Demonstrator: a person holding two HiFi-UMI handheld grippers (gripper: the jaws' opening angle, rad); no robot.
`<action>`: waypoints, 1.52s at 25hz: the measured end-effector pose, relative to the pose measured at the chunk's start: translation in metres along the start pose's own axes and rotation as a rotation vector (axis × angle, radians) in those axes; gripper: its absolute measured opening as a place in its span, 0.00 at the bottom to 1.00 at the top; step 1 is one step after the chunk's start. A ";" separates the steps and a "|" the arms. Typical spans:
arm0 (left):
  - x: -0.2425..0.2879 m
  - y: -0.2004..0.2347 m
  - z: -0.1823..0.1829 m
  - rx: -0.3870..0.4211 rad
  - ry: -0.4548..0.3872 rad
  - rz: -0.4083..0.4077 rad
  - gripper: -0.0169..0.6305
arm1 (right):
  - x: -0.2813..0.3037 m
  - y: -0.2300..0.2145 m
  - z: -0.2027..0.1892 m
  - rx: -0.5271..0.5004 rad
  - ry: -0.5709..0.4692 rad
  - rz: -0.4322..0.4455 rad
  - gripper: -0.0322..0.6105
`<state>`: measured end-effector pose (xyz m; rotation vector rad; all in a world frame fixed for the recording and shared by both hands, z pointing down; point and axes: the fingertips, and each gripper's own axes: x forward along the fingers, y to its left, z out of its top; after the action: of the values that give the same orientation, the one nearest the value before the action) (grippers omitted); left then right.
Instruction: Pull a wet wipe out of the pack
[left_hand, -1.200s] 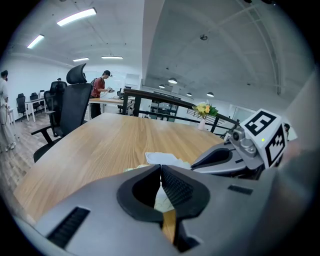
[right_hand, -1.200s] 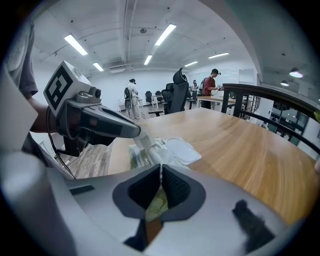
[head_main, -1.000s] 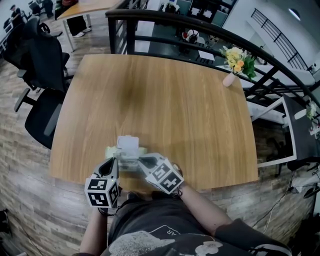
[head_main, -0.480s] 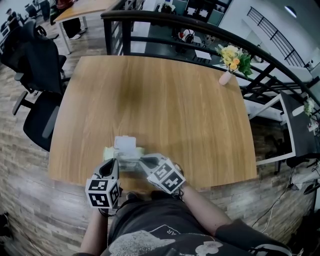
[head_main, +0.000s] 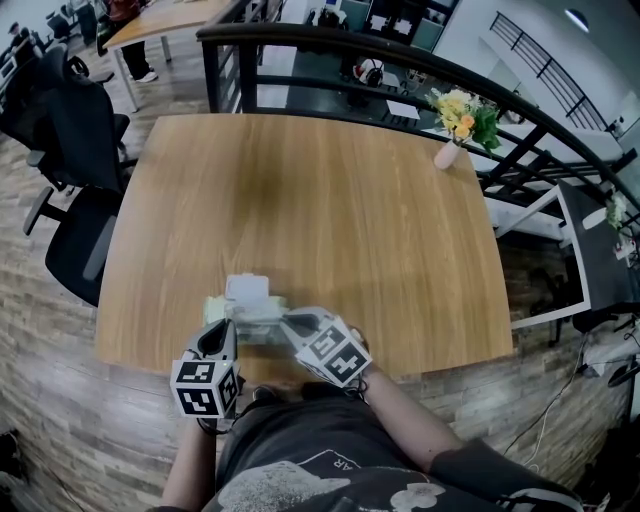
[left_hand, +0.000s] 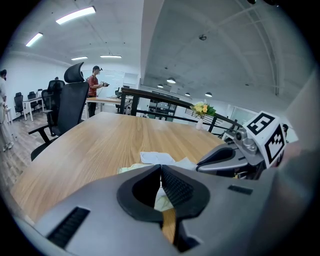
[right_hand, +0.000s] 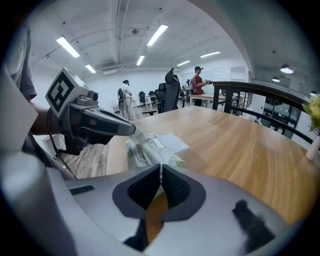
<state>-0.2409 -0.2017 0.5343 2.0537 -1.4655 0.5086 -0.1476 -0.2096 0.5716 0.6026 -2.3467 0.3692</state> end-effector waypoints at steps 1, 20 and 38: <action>0.000 0.000 0.000 0.000 -0.001 0.000 0.06 | -0.001 0.000 -0.001 0.002 0.001 -0.001 0.10; 0.002 0.001 -0.002 0.006 0.005 -0.010 0.06 | -0.016 -0.012 -0.016 0.032 0.011 -0.041 0.10; 0.000 0.003 -0.003 0.013 -0.002 -0.048 0.06 | -0.037 -0.020 -0.018 0.052 -0.013 -0.127 0.10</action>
<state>-0.2443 -0.2005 0.5368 2.0943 -1.4137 0.4980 -0.1031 -0.2069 0.5617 0.7772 -2.3035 0.3700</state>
